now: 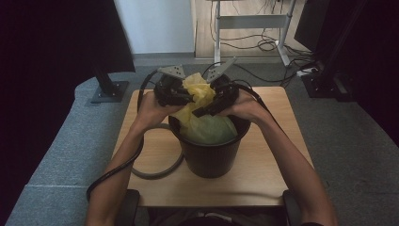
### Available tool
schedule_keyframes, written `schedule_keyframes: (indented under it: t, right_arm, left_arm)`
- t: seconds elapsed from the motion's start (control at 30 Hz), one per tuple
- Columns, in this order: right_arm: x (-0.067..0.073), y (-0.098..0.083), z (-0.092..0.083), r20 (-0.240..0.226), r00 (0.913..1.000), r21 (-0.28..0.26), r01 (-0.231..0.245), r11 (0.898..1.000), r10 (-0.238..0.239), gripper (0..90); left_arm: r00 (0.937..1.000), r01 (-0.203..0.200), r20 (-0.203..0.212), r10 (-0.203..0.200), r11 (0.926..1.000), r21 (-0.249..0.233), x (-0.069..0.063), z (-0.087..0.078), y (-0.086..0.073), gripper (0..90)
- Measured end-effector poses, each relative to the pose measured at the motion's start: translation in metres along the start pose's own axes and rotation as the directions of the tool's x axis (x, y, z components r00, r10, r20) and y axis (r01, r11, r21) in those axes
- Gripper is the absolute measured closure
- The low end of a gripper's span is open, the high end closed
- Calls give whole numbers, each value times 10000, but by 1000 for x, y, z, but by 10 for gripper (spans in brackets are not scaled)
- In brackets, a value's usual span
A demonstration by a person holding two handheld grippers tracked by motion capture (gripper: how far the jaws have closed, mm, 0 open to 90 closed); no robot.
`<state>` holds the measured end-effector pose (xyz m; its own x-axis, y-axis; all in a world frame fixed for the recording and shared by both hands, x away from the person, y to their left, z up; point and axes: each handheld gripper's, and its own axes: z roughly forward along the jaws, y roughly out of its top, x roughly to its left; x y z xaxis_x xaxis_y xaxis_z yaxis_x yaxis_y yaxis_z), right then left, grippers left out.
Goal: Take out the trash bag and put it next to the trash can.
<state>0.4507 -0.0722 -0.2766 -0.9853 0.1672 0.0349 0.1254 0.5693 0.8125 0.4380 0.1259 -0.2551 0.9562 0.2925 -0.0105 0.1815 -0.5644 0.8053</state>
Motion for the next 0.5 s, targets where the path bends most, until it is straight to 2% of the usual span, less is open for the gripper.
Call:
schedule_keyframes:
  t: [0.03, 0.07, 0.1, 0.13, 0.17, 0.23, 0.3, 0.37, 0.5]
  right_arm:
    - [2, 0, 0, 394, 9992, 216, 73, 9997, -81, 564]
    - [3, -2, -1, 734, 9972, 428, 122, 9990, -153, 641]
    - [3, -3, -3, 912, 9956, 582, 166, 9982, -219, 722]
    - [4, -5, -5, 1062, 9940, 601, 195, 9980, -258, 763]
    - [4, -7, -8, 1243, 9920, 518, 140, 9986, -204, 788]
    - [4, -12, -15, 1467, 9891, 349, 23, 9994, -74, 810]
    - [2, -17, -25, 1663, 9861, 215, -44, 9998, 7, 818]
    - [1, -24, -35, 1771, 9840, 127, -221, 9997, 195, 820]
    - [0, -36, -55, 1927, 9805, -95, -370, 9993, 381, 820]
  left_arm:
    - [9999, 2, 107, -2, 10000, 20, 0, 1, 0, 801]
    - [9998, -3, -181, 3, 10000, -7, -1, 0, 0, 752]
    - [9985, 3, -556, -3, 10000, -9, -1, -2, 0, 665]
    - [9990, 85, -439, -89, 9999, -90, 0, -6, 0, 578]
    - [9995, 156, -269, -162, 9996, -227, 2, -10, -2, 548]
    - [9982, 316, -491, -335, 9988, -382, 4, -20, -4, 473]
    - [9977, 446, -484, -470, 9978, -492, 6, -30, -6, 410]
    - [9963, 541, -643, -576, 9970, -547, 9, -40, -10, 362]
    - [9907, 956, -898, -1024, 9924, -771, 22, -52, -19, 257]
